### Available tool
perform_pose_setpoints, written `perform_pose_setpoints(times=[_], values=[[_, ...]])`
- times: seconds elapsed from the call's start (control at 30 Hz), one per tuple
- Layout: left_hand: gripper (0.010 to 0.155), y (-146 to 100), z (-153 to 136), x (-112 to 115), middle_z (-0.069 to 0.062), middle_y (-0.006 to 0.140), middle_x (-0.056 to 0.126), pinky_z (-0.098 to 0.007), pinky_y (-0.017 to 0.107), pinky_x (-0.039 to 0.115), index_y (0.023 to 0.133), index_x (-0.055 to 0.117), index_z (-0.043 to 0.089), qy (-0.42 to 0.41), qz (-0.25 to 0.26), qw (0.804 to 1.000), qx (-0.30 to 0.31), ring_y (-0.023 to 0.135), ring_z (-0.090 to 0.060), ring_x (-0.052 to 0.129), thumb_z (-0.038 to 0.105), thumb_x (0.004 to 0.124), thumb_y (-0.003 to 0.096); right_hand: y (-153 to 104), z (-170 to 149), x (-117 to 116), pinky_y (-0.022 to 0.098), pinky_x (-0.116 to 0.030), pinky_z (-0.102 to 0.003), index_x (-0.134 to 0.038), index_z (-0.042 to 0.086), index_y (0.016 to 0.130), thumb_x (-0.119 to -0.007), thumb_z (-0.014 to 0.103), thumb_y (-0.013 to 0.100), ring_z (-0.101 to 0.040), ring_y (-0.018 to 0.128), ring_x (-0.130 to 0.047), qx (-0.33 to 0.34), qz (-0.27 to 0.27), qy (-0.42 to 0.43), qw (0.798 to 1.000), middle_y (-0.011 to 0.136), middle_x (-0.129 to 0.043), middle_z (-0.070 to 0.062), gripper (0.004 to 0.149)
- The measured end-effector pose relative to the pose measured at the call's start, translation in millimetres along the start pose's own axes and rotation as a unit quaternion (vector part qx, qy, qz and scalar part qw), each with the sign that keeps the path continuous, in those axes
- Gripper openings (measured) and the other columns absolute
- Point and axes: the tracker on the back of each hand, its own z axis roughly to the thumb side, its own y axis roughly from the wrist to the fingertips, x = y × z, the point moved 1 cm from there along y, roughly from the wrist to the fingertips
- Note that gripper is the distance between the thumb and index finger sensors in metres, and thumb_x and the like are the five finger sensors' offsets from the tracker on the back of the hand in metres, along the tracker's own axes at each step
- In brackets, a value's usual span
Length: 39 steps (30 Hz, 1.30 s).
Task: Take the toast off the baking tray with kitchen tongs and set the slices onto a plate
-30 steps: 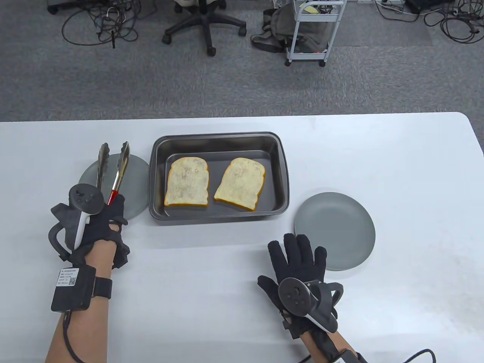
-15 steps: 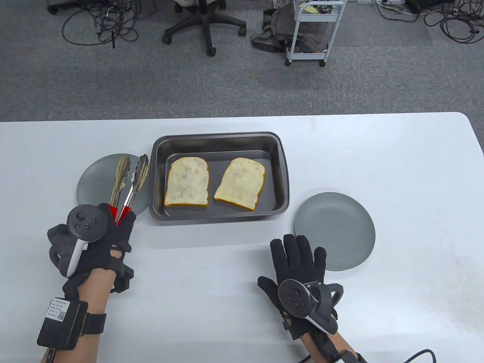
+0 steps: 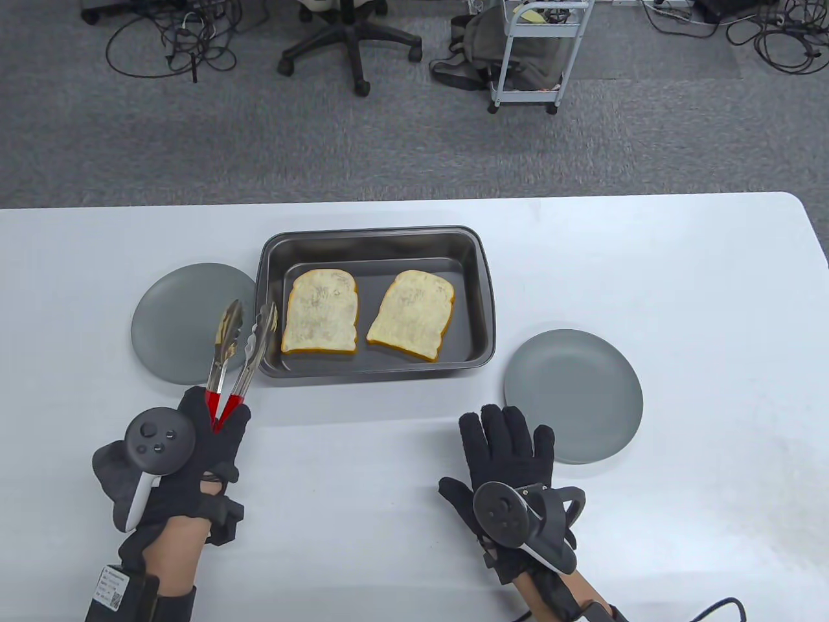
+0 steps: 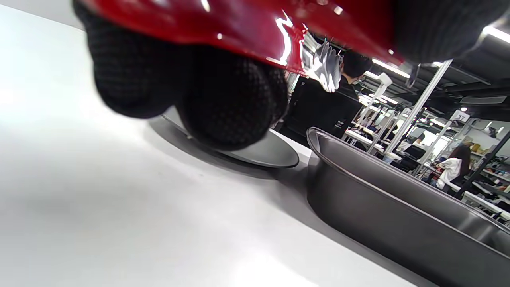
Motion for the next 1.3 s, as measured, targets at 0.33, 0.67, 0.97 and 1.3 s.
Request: perform_pose_setpoints(times=[0.33,0.67,0.97,1.3], values=[[0.086,-3,4,4,-0.014,0.080,0.097,-0.038,0.038,0.095,0.100,0.062,0.010,0.085,0.014,0.995,0.045,0.048,-0.028,0.108,0.070,0.075,0.0402,3,-8,3,0.073,-0.042,-0.077,-0.055,0.022,0.106,-0.089,0.059,0.033,-0.045,0.108,-0.055,-0.022,0.008,0.014,1.000,0.114,-0.055,-0.016,0.089],[0.087,-5,7,3,-0.012,0.080,0.096,-0.036,0.036,0.099,0.100,0.061,0.011,0.121,0.036,0.990,0.067,0.046,-0.025,0.113,0.071,0.075,0.0395,5,-12,2,0.073,-0.043,-0.076,-0.056,0.022,0.106,-0.089,0.059,0.033,-0.045,0.107,-0.057,-0.039,0.012,0.012,0.999,0.114,-0.056,-0.016,0.089],[0.088,-5,8,5,-0.013,0.081,0.095,-0.037,0.035,0.098,0.101,0.060,0.011,0.112,0.027,0.991,0.074,0.046,-0.026,0.112,0.071,0.075,0.0395,15,-42,7,0.073,-0.044,-0.075,-0.057,0.022,0.106,-0.087,0.058,0.034,-0.046,0.107,-0.056,-0.101,0.020,0.053,0.993,0.114,-0.055,-0.017,0.086],[0.087,-5,7,4,-0.013,0.081,0.095,-0.037,0.036,0.098,0.101,0.060,0.011,0.105,0.022,0.991,0.076,0.046,-0.026,0.112,0.071,0.073,0.0400,49,-122,32,0.072,-0.051,-0.073,-0.060,0.016,0.105,-0.086,0.057,0.035,-0.048,0.104,-0.060,-0.244,0.009,0.066,0.968,0.112,-0.058,-0.018,0.085]])
